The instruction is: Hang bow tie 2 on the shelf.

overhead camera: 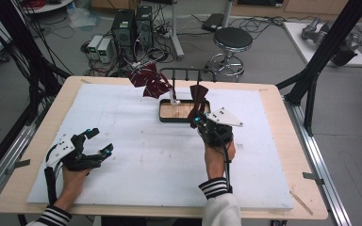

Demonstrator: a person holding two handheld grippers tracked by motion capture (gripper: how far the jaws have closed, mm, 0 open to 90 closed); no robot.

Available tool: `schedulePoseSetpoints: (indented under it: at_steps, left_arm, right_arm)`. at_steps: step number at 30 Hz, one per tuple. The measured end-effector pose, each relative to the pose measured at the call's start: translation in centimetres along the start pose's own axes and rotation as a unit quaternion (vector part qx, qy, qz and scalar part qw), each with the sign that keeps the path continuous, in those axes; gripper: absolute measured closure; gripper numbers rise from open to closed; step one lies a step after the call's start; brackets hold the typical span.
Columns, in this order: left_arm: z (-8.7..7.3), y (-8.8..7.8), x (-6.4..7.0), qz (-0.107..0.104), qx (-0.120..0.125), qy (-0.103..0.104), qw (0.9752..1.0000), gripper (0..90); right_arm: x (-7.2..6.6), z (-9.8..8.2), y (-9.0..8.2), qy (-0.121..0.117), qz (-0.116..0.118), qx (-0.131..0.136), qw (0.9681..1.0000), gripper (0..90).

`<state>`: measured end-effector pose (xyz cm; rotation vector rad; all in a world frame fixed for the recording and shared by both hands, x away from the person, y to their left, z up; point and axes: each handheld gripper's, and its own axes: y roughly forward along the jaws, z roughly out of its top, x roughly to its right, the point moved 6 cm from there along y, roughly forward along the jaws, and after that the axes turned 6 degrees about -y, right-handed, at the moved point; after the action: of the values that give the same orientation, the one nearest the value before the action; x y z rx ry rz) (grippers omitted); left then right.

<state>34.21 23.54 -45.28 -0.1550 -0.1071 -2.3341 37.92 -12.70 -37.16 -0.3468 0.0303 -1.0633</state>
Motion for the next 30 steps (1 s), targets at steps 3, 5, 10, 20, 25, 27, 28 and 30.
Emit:
schedulePoseSetpoints:
  at_steps: [3, 5, 10, 20, 25, 27, 28, 30]
  left_arm:
    - [0.0, 0.0, 0.0, 0.0, 0.0, 0.0, 1.0, 13.6]
    - [0.0, 0.0, 0.0, 0.0, 0.0, -0.001, 1.0, 13.6]
    - [0.0, 0.0, 0.0, 0.0, -0.002, 0.002, 1.0, 13.6]
    - [0.0, 0.0, 0.0, 0.0, -0.002, 0.002, 1.0, 13.7]
    - [0.0, 0.0, 0.0, 0.0, -0.002, 0.001, 1.0, 13.7]
    - [0.0, 0.0, 0.0, 0.0, -0.002, 0.002, 1.0, 13.6]
    - [0.0, 0.0, 0.0, 0.0, -0.002, 0.002, 1.0, 13.7]
    - [0.0, 0.0, 0.0, 0.001, -0.002, 0.002, 1.0, 13.7]
  right_arm:
    - [0.1, 0.4, 0.1, 0.003, 0.001, 0.003, 1.0, 83.5]
    - [0.4, 1.0, 0.1, 0.003, -0.002, 0.008, 1.0, 83.5]
    - [0.8, 2.0, 0.3, 0.0, -0.003, 0.017, 0.9998, 83.5]
    - [1.7, 3.2, 1.0, -0.005, -0.014, 0.023, 0.9996, 83.5]
    - [2.1, 3.4, 1.3, -0.004, -0.017, 0.022, 0.9996, 83.5]
    - [2.2, 3.7, 1.4, -0.001, -0.016, 0.024, 0.9996, 83.5]
    - [2.3, 3.7, 1.5, -0.001, -0.016, 0.024, 0.9996, 83.5]
    - [2.4, 4.0, 1.8, 0.0, -0.017, 0.025, 0.9996, 83.5]
